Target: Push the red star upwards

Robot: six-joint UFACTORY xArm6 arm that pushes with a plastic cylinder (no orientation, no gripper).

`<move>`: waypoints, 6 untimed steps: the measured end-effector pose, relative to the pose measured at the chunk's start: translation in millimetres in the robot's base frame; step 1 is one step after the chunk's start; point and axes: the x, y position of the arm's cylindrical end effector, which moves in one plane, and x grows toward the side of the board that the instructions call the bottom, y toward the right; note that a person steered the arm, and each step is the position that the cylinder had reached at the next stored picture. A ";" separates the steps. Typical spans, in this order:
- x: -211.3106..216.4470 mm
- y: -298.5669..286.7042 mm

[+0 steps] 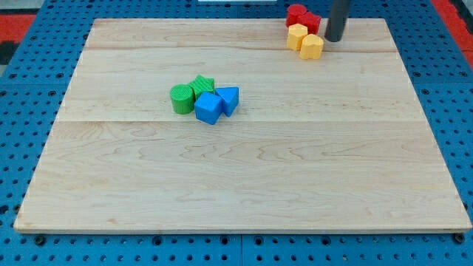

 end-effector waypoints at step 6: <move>-9.0 -37.6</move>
